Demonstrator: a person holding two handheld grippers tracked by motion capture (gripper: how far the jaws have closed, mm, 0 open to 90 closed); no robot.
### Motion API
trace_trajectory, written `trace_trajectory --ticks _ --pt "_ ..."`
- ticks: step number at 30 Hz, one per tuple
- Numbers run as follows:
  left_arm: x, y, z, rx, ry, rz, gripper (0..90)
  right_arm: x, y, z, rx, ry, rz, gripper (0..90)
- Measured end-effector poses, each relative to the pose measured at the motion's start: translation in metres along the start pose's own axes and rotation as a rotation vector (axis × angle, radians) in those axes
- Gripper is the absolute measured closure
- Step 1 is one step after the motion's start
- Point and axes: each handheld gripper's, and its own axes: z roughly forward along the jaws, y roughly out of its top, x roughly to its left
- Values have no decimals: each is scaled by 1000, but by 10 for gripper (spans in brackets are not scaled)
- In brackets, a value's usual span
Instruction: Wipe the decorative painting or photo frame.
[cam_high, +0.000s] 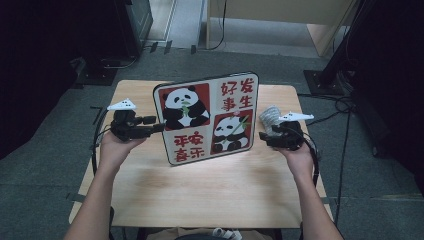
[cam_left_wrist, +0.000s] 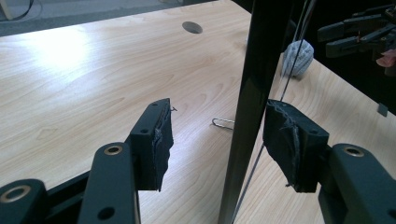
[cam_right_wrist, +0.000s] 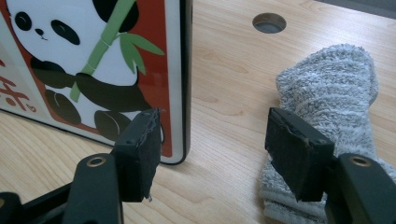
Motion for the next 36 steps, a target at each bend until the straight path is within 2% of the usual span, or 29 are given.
trace_trajectory --ticks 8,17,28,36 --pt "4 -1 2 3 10 -18 422 -2 0 3 6 -2 8 364" --pt "6 -2 5 9 28 -17 416 -3 -1 5 11 -6 11 357" --pt "10 -4 8 12 25 -31 406 -4 -1 5 6 -3 24 357" --pt "9 -4 5 14 35 -23 408 -6 -1 4 3 -5 23 357"
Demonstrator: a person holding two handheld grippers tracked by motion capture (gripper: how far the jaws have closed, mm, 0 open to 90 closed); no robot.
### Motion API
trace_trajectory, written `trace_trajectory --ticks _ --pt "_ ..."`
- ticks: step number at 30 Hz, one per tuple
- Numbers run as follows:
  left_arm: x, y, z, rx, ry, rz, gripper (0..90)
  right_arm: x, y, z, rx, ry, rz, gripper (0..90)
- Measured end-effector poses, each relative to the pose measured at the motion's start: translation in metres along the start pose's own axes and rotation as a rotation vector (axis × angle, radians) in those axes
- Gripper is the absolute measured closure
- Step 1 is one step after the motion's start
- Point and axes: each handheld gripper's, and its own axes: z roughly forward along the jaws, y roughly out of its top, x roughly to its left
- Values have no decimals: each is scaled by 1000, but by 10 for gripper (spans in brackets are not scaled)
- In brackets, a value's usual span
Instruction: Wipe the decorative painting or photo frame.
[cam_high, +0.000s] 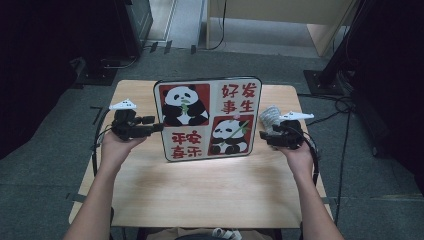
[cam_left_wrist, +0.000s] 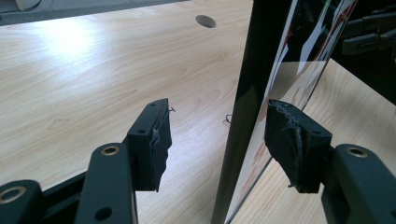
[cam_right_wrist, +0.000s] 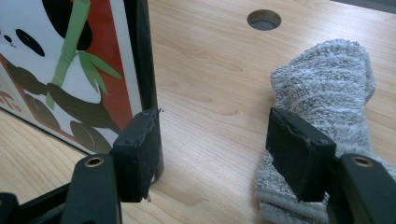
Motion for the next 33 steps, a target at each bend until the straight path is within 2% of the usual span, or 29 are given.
trace_trajectory --ticks 15,24,33 --pt "-1 -5 -9 29 -14 25 375 -2 1 0 -3 -7 1 357" --pt "5 -8 -18 24 7 31 369 -4 0 0 -5 -15 8 356" --pt "13 -12 -25 18 34 16 368 -7 0 -2 -13 -30 12 356"
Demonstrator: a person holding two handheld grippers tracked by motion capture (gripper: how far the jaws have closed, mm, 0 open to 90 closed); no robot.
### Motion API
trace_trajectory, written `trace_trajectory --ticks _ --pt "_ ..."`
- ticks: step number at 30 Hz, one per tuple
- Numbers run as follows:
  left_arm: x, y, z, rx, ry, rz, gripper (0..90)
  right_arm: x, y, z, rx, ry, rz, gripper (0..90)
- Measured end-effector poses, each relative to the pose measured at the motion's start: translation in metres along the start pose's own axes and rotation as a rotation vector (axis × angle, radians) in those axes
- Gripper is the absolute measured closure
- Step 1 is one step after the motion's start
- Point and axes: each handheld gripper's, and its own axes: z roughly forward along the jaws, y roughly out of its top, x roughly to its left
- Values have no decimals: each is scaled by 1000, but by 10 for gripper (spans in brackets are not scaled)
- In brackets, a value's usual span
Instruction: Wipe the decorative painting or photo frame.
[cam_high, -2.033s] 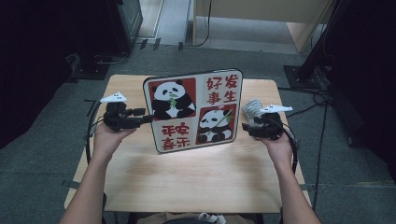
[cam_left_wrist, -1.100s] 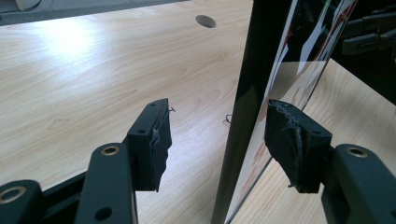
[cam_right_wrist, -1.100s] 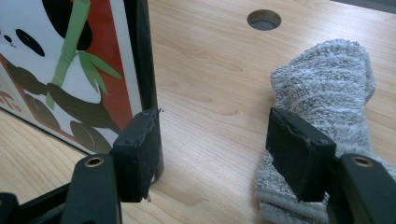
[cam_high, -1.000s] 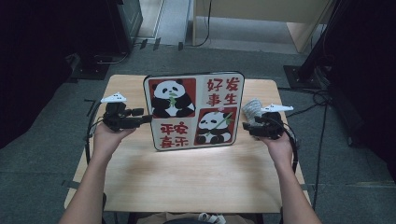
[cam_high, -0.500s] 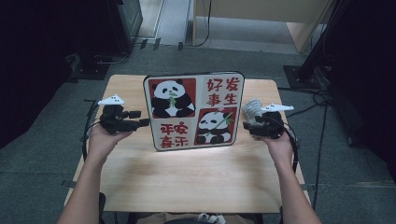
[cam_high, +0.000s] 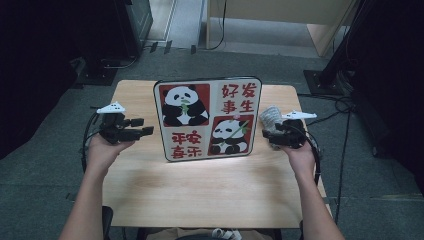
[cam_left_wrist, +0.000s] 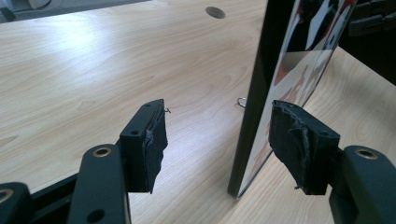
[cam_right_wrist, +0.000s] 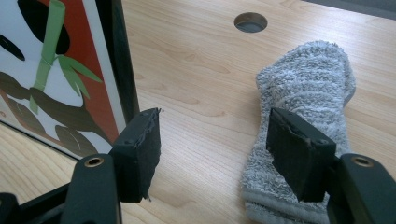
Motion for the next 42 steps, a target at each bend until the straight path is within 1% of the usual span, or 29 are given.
trace_trajectory --ticks 9,14,15,18,23,27,28,33,38,40,42 --pt "7 -5 -2 18 47 -13 366 -2 0 0 0 -9 0 356" --pt "11 -8 -2 18 76 -23 365 -2 -1 0 -1 -9 1 356" --pt "12 -9 -2 20 83 -17 364 -2 -1 0 1 -9 -1 356" --pt "15 -11 -2 30 106 -20 364 -2 -1 1 5 -8 0 356" --pt "20 -15 -1 38 121 -31 365 -3 -1 2 19 -1 7 354" --pt "22 -17 1 57 140 -25 365 -2 -2 4 31 2 3 352" --pt "23 -18 1 63 144 -25 365 -2 -2 5 30 3 3 352" --pt "24 -19 2 65 150 -32 365 -3 -2 5 32 5 3 349" --pt "24 -19 3 75 150 -34 363 -4 -3 4 28 4 7 348" --pt "24 -19 4 75 153 -28 363 -5 -3 4 28 3 6 347" --pt "23 -19 5 82 153 -13 363 -5 -3 4 31 4 7 344"
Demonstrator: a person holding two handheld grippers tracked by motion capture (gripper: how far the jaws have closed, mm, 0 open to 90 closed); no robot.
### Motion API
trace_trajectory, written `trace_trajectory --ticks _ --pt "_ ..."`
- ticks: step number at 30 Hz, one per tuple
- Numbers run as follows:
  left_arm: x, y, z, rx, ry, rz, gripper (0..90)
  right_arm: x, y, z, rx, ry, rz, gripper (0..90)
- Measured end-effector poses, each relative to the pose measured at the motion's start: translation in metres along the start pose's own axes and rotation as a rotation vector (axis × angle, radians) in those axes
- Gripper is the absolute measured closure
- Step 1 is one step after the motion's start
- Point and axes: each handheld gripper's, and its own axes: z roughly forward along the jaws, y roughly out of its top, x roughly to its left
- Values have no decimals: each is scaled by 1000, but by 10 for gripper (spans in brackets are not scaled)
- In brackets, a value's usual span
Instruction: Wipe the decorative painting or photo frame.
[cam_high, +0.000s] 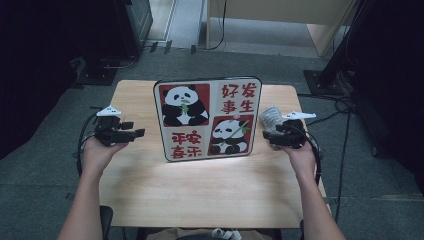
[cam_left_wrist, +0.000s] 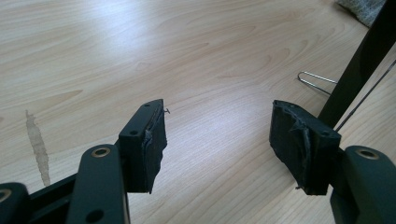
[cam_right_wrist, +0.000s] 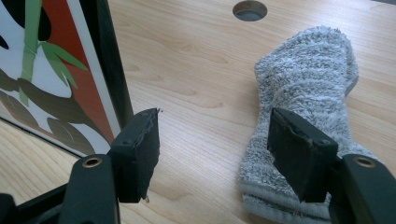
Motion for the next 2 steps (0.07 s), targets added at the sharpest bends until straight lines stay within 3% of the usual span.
trace_trajectory --ticks 2 --pt "0 0 2 16 -1 5 362 0 0 0 2 14 2 334"
